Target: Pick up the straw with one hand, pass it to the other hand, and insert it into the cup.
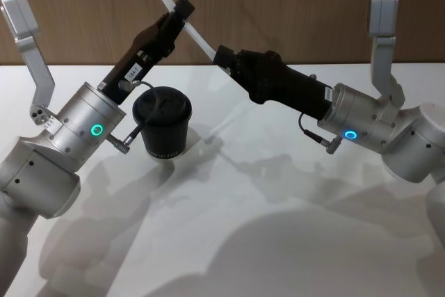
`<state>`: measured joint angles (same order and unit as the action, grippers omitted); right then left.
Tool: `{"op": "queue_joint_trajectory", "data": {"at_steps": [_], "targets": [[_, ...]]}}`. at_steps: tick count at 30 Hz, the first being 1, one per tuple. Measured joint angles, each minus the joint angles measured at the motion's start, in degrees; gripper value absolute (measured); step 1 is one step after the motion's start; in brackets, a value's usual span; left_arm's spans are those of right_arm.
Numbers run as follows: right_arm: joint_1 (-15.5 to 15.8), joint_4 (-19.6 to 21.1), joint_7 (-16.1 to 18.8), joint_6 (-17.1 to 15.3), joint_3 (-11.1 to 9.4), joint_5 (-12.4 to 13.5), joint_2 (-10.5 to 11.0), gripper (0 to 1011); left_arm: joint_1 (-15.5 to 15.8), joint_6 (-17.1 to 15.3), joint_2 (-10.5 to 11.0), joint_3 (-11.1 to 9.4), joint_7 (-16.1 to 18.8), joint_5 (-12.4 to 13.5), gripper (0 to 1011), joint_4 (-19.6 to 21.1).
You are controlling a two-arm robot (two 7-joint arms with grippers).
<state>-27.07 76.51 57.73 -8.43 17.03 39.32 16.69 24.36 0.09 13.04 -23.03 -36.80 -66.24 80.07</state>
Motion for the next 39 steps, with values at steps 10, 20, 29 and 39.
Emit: {"op": "queue_joint_trajectory", "data": {"at_steps": [10, 20, 29, 39], "targets": [[0.0, 0.0, 0.0, 0.0, 0.0, 0.0, 0.0, 156, -0.2, 0.4, 0.5, -0.2, 0.6, -0.5, 2, 0.5], [0.0, 0.0, 0.0, 0.0, 0.0, 0.0, 0.0, 452, -0.4, 1.0, 1.2, -0.5, 1.3, -0.4, 2, 1.0], [0.0, 0.0, 0.0, 0.0, 0.0, 0.0, 0.0, 743, -0.7, 2.9, 3.3, -1.0, 3.5, 3.0, 1, 3.0], [0.0, 0.0, 0.0, 0.0, 0.0, 0.0, 0.0, 1001, -1.8, 5.0, 6.8, -1.0, 7.4, 9.2, 2, 6.9]]}}
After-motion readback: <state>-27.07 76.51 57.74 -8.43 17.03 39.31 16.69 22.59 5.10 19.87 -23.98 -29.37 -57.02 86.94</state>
